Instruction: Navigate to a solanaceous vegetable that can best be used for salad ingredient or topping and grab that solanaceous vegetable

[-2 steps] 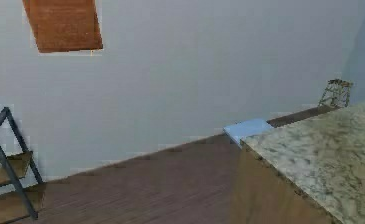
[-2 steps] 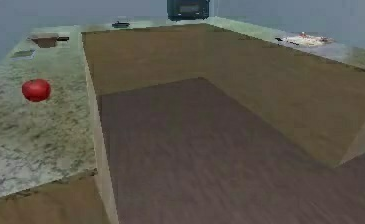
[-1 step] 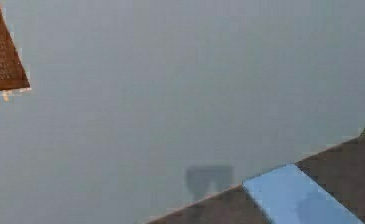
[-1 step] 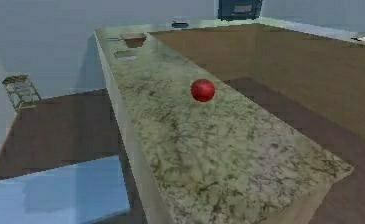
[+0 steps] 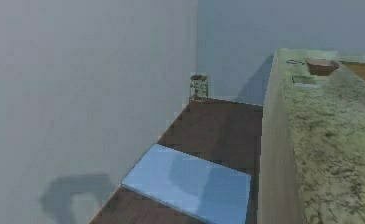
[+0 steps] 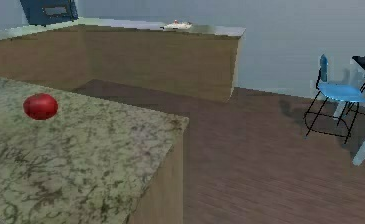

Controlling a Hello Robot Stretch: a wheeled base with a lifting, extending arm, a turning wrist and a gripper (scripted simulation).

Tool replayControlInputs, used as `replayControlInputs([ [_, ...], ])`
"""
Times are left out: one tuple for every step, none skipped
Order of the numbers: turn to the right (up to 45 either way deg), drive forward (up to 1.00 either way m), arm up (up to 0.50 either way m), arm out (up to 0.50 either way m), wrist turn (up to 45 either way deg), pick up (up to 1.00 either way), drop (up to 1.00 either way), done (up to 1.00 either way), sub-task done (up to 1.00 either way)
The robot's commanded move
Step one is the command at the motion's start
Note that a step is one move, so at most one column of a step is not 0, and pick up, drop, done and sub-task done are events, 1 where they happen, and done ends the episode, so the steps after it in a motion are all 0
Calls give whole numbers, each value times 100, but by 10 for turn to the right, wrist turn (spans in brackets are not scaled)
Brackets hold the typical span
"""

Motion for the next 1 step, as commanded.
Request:
replayControlInputs([
  [30, 0, 0, 0, 0, 0, 0, 0, 0],
])
